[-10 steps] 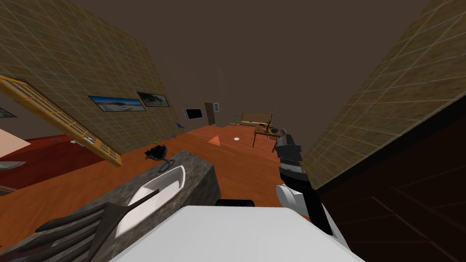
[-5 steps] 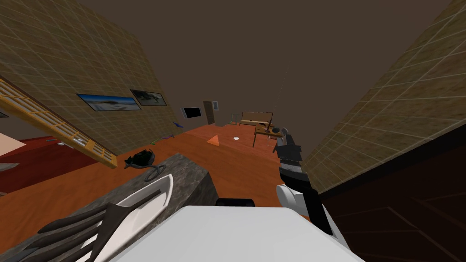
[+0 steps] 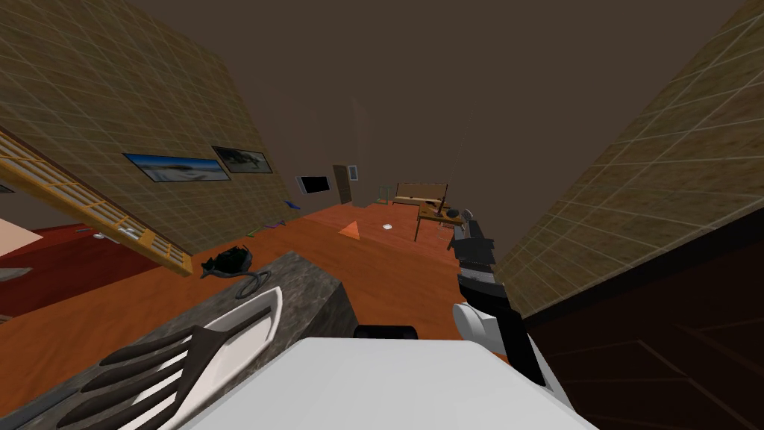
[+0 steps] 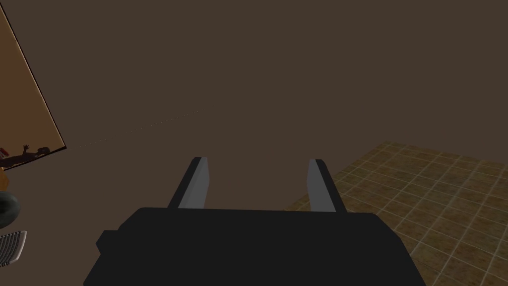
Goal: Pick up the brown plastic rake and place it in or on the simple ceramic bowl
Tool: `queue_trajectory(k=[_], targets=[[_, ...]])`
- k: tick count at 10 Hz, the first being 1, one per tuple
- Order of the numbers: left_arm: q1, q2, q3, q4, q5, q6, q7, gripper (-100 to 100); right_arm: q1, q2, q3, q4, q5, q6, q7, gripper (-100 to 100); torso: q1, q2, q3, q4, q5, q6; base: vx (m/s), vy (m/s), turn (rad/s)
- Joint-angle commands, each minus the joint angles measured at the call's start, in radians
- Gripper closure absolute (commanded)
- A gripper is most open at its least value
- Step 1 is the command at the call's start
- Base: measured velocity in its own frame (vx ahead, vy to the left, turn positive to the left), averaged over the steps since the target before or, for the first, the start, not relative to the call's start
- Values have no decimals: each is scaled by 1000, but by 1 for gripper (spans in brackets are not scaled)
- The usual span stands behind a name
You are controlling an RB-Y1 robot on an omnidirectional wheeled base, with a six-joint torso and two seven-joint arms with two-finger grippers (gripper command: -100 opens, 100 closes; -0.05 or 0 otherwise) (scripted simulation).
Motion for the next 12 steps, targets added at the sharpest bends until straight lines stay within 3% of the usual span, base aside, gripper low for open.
queue_trajectory(k=[1, 9, 10, 11, 12], targets=[[46, -7, 37, -31, 29, -6, 7, -100, 0, 0, 0, 0, 0, 0, 0, 0, 0, 0, 0, 0, 0, 0, -18, 19, -4], [231, -33, 186, -154, 146, -31, 36, -100, 0, 0, 0, 0, 0, 0, 0, 0, 1, 1, 1, 0, 0, 0, -20, 15, -32], [210, -31, 176, -145, 139, -20, 31, -100, 0, 0, 0, 0, 0, 0, 0, 0, 1, 1, 1, 0, 0, 0, -10, 5, -9], [212, -32, 178, -147, 141, -22, 32, 0, 0, 0, 0, 0, 0, 0, 0, 0, 0, 1, 1, 0, 0, 0, 0, 0, 0], [212, -32, 177, -147, 141, -21, 31, 0, 0, 0, 0, 0, 0, 0, 0, 0, 0, 0, 0, 0, 0, 0, 0, 0, 0]])
